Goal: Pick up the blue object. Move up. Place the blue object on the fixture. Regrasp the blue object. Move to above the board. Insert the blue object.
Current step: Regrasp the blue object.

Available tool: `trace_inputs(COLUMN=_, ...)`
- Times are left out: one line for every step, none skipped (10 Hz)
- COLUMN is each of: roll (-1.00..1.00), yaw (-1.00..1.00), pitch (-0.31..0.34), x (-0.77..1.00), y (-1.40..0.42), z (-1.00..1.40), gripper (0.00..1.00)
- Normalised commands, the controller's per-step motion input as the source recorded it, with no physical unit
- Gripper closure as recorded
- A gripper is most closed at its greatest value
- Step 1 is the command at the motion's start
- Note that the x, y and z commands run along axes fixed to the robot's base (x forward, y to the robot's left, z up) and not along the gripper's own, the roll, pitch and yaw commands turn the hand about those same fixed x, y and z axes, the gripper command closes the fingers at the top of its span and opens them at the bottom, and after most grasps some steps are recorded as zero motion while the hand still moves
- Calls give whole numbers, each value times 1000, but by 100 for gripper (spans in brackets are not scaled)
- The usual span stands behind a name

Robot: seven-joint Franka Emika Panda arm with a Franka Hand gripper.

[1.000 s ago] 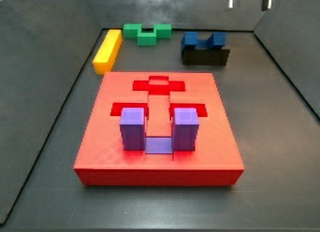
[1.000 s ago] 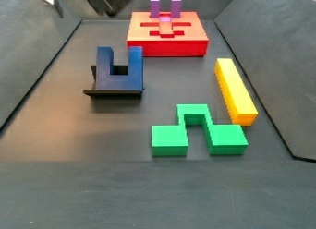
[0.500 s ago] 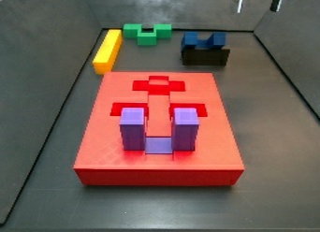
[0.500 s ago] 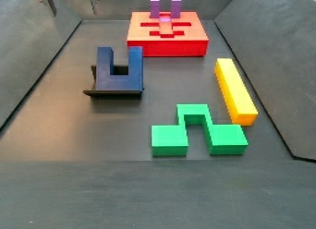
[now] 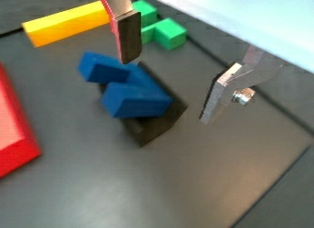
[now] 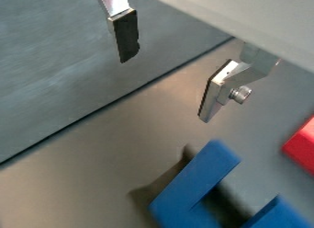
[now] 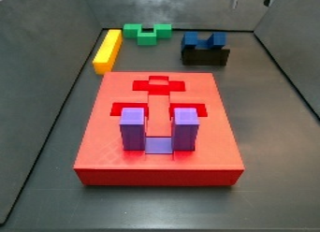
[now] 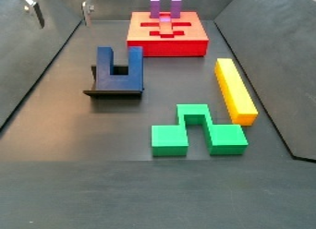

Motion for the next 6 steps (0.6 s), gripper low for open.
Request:
trace_inputs(roll=1000, yaw=231, pitch=131, x=0, y=120, z=-3, gripper=0)
trace_inputs(roll=1000, yaw=320, pitch=69, x=0, y=31, z=-23, gripper=0)
trace_inputs(roll=1000, yaw=391, pitch=0, x=-66, y=0, z=-89, gripper=0)
trace_inputs(roll=1000, yaw=369, pitch=0, x=-149, y=-106, z=-231, gripper=0)
trace_inputs(roll=1000, yaw=229, pitch=0, x=-314, y=-286, z=-354, gripper=0)
trace_inputs(roll=977, yaw=214, pitch=0, x=-369, y=-337, z=-386, gripper=0)
